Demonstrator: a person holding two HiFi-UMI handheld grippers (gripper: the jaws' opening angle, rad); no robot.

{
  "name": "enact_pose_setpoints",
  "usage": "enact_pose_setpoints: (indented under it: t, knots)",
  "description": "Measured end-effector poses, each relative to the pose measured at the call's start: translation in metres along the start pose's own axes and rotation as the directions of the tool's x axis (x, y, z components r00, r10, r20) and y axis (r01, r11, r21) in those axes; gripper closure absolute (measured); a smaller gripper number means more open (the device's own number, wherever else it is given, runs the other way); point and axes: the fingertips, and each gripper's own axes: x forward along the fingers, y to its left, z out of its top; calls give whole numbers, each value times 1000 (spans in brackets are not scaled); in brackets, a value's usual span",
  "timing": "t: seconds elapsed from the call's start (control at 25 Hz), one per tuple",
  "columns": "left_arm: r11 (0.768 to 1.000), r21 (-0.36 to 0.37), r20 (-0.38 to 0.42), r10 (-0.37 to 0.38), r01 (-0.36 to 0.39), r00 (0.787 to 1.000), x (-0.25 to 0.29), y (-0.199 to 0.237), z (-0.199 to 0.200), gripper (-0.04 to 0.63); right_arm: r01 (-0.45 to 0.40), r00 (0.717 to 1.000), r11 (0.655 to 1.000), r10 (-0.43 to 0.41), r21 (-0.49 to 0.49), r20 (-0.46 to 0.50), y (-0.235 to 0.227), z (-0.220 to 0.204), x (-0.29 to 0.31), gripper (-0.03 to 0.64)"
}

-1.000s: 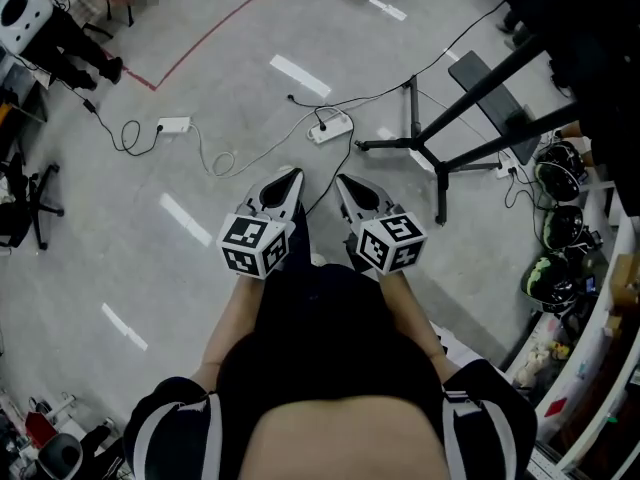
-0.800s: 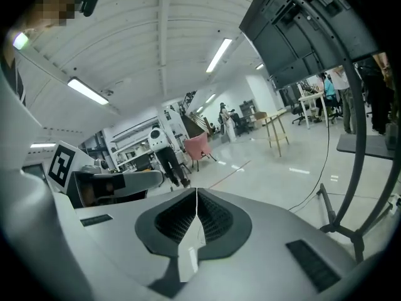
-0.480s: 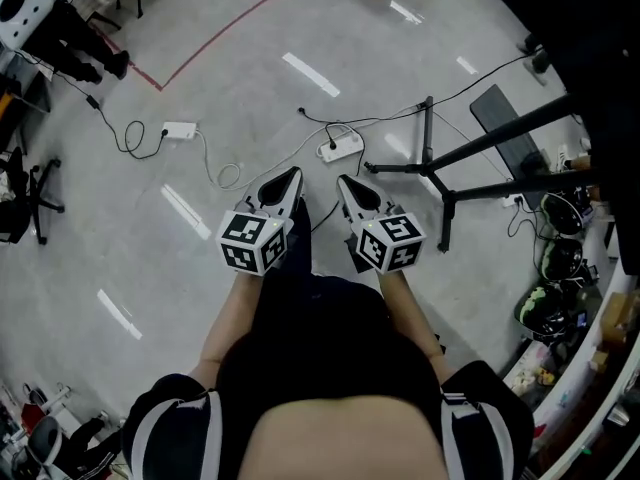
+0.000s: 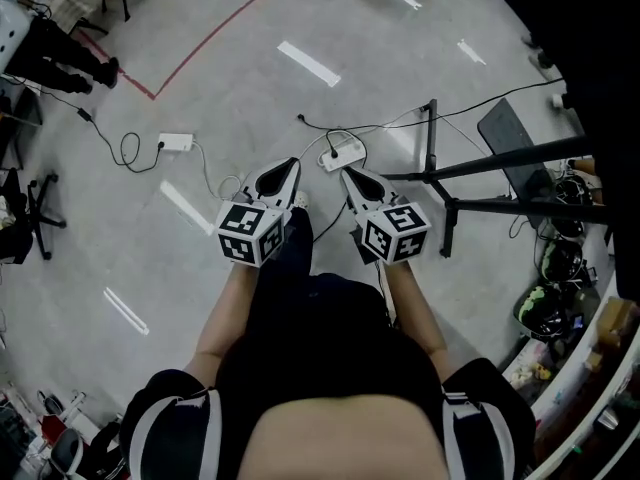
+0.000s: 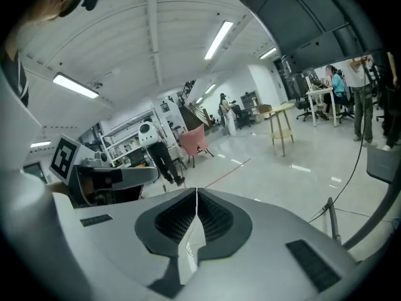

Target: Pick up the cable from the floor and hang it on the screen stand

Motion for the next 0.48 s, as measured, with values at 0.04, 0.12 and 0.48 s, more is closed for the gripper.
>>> enact_pose_setpoints:
  t: [0.04,0.12,0.48]
  knots:
    - [1000,-2,-7,-2,2,1000,6,7,2,588,4,1000,1000,-4,-2,-10,-4,3,7,592]
    - [1000,-8,-22,-4,4,1000,17,22,6,588,10,999,1000,-10,-5,-31,-12,9,24,592]
    - [1000,-21,-78,-16,15,997,70,96,19,589,11,992,1000,-13,-19,-122,-44,35,103,592]
